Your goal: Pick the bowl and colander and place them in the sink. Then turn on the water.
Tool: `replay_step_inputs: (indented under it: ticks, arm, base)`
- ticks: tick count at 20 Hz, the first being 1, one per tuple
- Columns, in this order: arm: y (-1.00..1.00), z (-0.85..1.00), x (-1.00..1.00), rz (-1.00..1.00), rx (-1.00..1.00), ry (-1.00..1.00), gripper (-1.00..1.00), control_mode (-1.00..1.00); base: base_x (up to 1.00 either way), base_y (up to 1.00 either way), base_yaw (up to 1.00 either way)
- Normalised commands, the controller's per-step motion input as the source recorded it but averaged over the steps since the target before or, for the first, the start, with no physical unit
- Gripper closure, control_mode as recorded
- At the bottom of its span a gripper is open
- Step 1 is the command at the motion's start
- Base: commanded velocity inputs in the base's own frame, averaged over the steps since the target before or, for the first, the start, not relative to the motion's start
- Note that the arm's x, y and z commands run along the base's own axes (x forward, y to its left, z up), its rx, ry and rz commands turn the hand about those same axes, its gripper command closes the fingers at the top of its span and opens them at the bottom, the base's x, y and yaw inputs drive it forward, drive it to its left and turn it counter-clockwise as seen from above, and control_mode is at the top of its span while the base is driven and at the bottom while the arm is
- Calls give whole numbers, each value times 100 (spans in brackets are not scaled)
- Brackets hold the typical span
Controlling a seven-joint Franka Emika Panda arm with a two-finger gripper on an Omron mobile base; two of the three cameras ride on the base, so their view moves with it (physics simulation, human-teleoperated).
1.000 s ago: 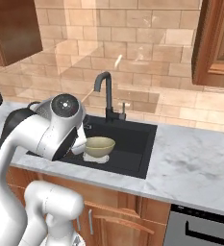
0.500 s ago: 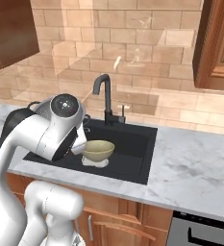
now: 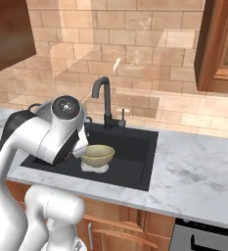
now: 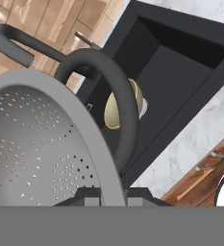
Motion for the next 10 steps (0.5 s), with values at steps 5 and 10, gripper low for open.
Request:
replay_step_inputs:
  ticks: [5, 10]
  arm:
    - [0, 0, 0, 0, 0, 0, 100, 100]
    - [0, 0, 0, 0, 0, 0, 100, 100]
  base:
    - [26, 9, -3]
    - [29, 12, -4]
